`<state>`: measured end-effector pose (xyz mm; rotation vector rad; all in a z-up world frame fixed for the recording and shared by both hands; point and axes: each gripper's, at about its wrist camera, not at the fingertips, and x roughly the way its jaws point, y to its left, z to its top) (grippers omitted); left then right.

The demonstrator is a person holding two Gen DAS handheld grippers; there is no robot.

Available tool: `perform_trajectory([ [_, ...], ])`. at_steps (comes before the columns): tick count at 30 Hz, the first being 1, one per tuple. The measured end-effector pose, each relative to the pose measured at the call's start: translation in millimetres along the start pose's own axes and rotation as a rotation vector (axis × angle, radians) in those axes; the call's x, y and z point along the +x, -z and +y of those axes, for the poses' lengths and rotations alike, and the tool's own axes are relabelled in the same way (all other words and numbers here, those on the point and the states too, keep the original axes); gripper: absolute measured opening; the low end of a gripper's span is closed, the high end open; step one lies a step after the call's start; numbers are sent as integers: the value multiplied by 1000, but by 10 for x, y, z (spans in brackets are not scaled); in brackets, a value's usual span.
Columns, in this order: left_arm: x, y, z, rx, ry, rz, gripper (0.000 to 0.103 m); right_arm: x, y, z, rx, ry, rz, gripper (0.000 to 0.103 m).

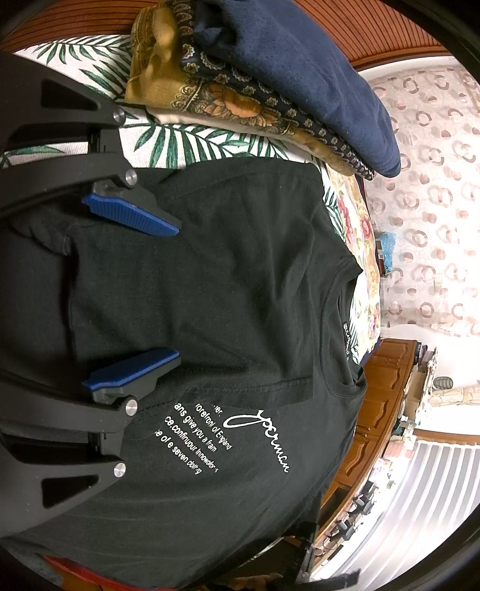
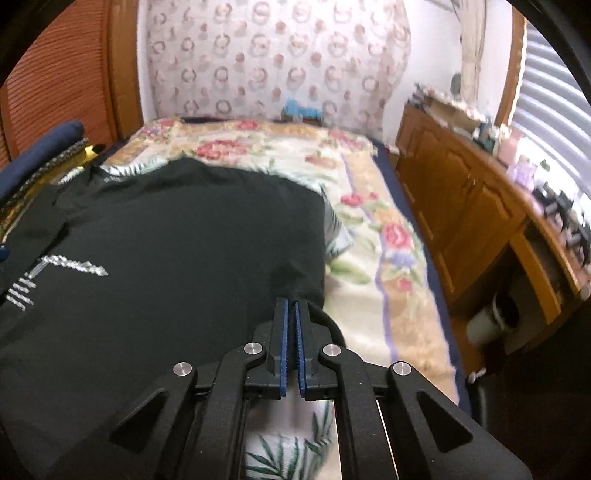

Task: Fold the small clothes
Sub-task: 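Fold the grasped side edge inward over the shirt body with the right gripper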

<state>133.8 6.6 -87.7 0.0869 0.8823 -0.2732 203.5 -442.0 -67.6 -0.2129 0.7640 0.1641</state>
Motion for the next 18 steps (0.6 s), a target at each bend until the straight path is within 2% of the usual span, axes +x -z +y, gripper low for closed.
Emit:
perform_trajectory([
  [4,-33,4,-1,-8,-16,-11,63,-168,-139,120,-30,2,-61,1],
  [8,-166,-4,8,-24,-33,-68,63,-273,-244,276,-67,-20,-97,1],
  [15,-514,-56,-55,-25,-18,-161,63,-425,-262,591,-132,-57,-173,1],
  [18,-602,-82,-134,-9,-8,-181,63,-444,-310,607,-128,-13,-184,1],
])
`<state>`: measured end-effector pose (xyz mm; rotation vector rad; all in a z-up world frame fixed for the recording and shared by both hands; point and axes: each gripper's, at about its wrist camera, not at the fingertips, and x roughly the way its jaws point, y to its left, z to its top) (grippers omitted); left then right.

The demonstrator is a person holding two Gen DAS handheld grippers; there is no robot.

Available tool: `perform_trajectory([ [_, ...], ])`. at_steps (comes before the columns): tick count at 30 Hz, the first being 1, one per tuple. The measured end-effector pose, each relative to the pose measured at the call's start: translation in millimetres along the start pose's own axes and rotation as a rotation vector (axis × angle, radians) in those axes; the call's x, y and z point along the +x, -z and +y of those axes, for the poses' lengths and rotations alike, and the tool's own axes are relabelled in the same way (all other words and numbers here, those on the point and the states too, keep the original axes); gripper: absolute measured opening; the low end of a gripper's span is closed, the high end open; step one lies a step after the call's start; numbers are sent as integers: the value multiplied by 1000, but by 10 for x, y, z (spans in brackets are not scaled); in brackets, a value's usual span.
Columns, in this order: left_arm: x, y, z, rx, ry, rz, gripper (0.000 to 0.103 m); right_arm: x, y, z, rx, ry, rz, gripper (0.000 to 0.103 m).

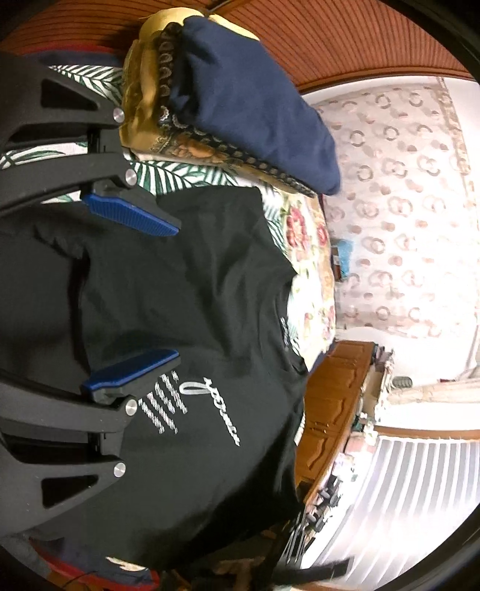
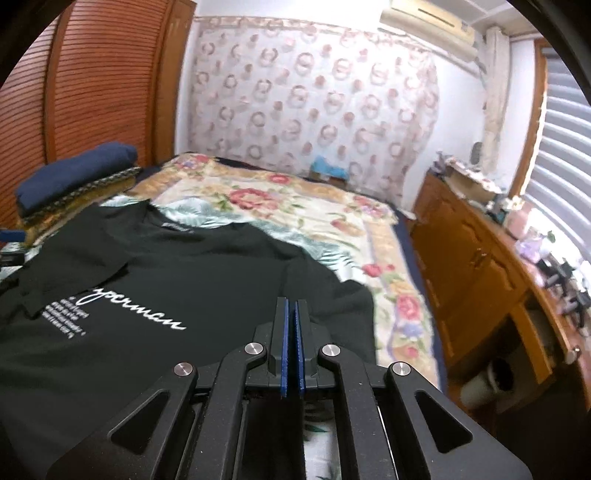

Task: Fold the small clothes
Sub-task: 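Fold the grasped side edge inward over the shirt body with the right gripper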

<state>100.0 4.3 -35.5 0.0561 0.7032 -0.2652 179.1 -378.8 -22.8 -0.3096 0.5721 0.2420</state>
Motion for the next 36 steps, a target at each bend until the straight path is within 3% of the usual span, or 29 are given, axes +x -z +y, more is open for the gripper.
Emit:
perform_trajectory([
  [5,-81,-3,-130,24,20,-20,63,105,-83,-297,55,131,37,1],
  [9,-108,31,-198,31,23,-19,63,148,-138,-370,44,166,28,1],
  [13,-112,50,-214,25,23,-14,63,8,-183,-137,0,69,-43,1],
  [15,-134,59,-231,21,23,-17,63,-54,-150,38,-18,-32,-46,1],
  [19,-165,63,-254,17,31,-24,63,30,121,328,-17,-192,71,1],
  [24,-172,64,-276,14,39,-25,63,116,443,428,-19,-218,163,1],
  [27,-195,65,-293,12,46,-29,63,65,416,349,3,-196,153,13],
  [29,-219,68,-312,10,53,-34,63,-27,378,271,17,-179,128,28],
  [33,-237,73,-344,13,63,-38,63,-168,324,-41,47,-97,79,40],
  [36,-233,80,-362,12,68,-38,63,-116,345,-247,70,-33,99,44],
])
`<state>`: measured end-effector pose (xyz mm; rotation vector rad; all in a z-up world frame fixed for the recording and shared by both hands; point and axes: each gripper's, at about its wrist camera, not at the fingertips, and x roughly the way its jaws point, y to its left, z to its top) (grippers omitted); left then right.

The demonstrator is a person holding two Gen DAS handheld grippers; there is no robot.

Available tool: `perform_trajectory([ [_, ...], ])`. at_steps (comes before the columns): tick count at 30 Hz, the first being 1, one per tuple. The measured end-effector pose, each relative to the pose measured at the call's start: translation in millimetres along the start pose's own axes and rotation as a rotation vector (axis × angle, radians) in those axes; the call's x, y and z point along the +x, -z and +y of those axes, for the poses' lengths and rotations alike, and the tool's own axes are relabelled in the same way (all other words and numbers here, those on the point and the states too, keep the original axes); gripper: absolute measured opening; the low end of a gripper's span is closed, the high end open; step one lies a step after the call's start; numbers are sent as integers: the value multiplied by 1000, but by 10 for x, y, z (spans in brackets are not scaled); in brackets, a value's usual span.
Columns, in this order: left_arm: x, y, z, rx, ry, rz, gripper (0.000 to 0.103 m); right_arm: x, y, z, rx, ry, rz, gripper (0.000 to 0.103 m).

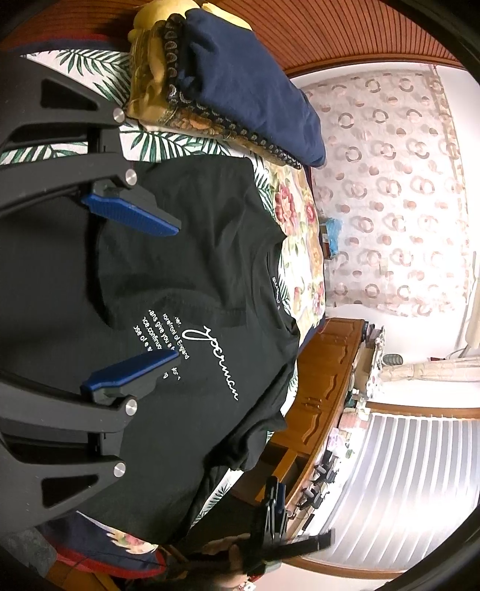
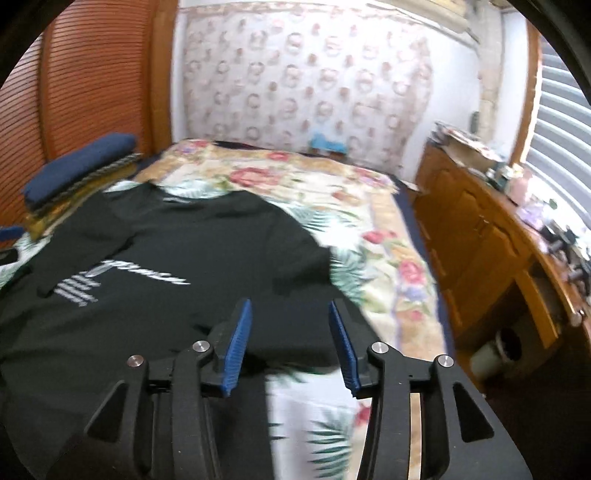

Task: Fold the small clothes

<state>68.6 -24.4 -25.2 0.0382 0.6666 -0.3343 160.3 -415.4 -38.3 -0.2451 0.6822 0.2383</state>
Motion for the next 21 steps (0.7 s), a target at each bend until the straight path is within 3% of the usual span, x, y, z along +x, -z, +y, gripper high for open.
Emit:
perform_trajectory([
  [7,39,45,-47,-1,11,15,63,527,135,-229,58,45,132,45],
  [18,72,87,-92,-1,22,29,63,780,238,-517,191,26,201,45],
  [21,67,88,-93,-2,23,26,63,779,219,-489,172,5,205,34],
])
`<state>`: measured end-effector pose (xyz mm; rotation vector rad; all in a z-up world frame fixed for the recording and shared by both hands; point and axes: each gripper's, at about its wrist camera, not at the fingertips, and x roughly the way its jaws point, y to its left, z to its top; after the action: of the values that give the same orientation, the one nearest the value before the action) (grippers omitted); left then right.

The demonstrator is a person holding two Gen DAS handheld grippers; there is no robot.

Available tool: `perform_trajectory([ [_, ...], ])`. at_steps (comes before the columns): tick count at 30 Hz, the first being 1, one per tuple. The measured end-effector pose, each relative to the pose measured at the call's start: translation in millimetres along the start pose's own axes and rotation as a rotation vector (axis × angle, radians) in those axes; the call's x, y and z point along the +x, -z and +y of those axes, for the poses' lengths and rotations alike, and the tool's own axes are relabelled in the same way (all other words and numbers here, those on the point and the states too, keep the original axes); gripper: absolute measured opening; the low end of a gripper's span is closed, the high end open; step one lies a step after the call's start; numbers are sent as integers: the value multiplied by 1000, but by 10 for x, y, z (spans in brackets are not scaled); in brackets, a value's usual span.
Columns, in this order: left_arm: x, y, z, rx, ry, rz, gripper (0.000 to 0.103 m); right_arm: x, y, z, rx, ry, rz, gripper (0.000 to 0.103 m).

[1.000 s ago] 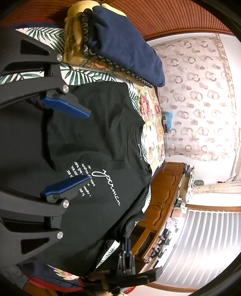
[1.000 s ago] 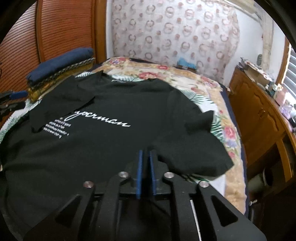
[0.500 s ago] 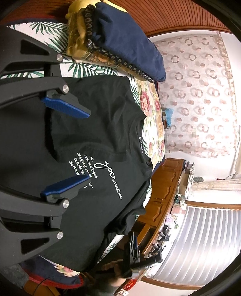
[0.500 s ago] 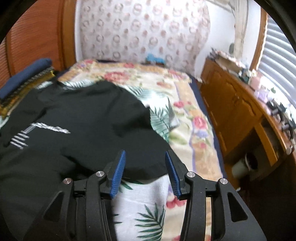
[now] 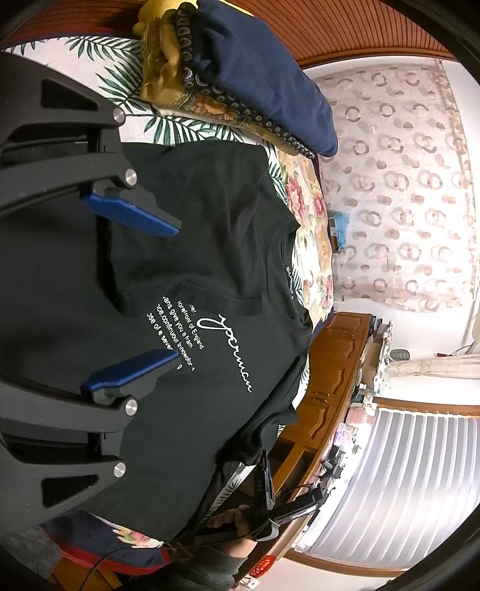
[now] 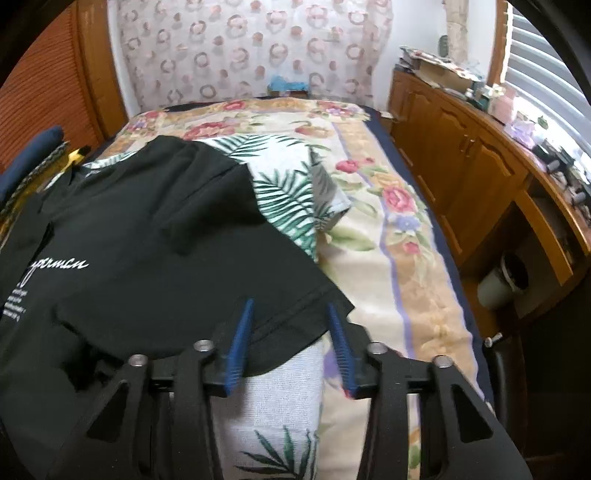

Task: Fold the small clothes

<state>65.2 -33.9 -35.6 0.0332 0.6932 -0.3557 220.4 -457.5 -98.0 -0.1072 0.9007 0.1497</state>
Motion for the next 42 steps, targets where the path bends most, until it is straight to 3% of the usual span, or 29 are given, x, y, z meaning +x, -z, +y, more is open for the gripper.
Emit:
perform_trajectory([
  [2,1,-2,-2,-3,1,-2,63,-8,4,49,-32,21,-5,29],
  [3,-2,1,0,-4,0,-3,63,-10,6,80,-54,27,-9,14],
  [4,0,3,2,-4,0,-3,63,-12,10,88,-65,29,-8,6],
  [8,-16,10,23,-8,-1,-5,63,-59,8,186,-123,85,-28,2],
  [10,-21,15,38,-12,-3,-5,63,-173,-37,204,-129,108,-78,2],
  [15,-38,15,77,-24,-8,-8,63,-530,-243,284,-134,73,-198,2],
  [20,-71,11,110,-35,-14,-18,63,-819,-493,757,-223,-22,-272,2],
  [28,-119,35,196,-54,-16,-22,63,-945,-784,1758,-312,-227,-295,3],
  [29,-120,39,200,-54,-16,-22,63,-925,-807,1815,-304,-244,-285,11],
  [31,-122,46,211,-56,-15,-22,63,-902,-827,1880,-287,-233,-276,25],
  [42,-129,61,214,-62,-10,-27,63,-677,-493,1564,-276,-145,-199,31],
])
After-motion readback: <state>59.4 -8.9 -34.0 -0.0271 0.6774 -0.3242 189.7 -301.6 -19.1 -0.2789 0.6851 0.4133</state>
